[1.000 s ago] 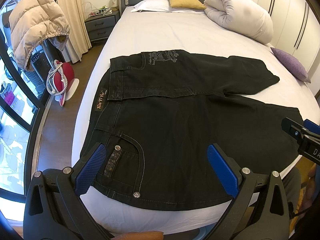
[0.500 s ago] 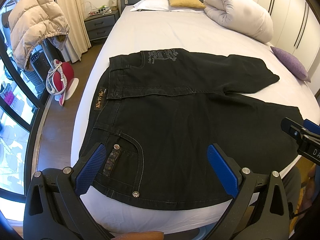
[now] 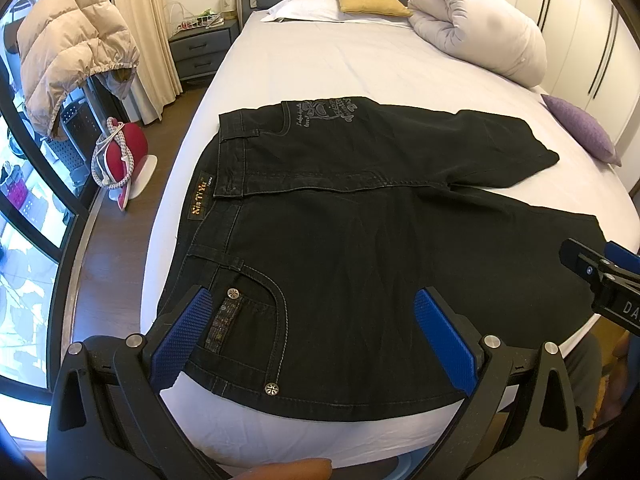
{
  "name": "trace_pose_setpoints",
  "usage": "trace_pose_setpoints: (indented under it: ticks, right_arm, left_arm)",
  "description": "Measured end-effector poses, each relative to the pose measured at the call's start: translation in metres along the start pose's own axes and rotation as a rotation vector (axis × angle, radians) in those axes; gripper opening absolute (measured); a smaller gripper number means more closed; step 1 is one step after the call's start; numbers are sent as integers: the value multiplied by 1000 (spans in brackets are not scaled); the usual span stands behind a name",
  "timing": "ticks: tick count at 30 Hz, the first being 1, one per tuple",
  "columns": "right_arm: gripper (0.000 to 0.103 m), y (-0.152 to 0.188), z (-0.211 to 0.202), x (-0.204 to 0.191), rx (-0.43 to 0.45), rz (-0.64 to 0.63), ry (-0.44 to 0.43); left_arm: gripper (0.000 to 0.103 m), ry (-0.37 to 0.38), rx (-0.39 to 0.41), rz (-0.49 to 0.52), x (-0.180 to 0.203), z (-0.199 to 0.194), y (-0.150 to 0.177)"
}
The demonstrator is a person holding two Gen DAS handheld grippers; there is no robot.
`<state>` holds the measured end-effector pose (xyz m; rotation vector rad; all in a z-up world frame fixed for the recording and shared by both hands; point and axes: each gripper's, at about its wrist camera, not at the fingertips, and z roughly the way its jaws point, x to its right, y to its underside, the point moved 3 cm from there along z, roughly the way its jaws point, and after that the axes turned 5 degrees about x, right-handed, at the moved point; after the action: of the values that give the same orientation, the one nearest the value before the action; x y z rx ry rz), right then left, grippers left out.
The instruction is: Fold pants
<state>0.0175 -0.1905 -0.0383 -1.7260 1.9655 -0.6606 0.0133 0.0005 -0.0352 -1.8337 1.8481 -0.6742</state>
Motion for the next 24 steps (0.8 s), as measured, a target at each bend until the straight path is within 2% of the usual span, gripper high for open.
trace_pose_setpoints:
  ticks: [11, 17, 20, 24]
  right_arm:
    - [103, 0, 3, -3, -15, -7, 2]
    - [103, -1, 4, -3, -20, -7, 1]
    - [103, -2, 5, -2, -10, 1, -9]
    - [103, -10, 4, 2, 23, 26, -44]
  left_arm:
    - [103, 2, 14, 1, 1, 0, -4]
    - [103, -12, 70, 39, 7, -5, -8]
    - [103, 41, 108, 32, 9, -9, -9]
    - [103, 134, 34, -5, 6, 4, -15]
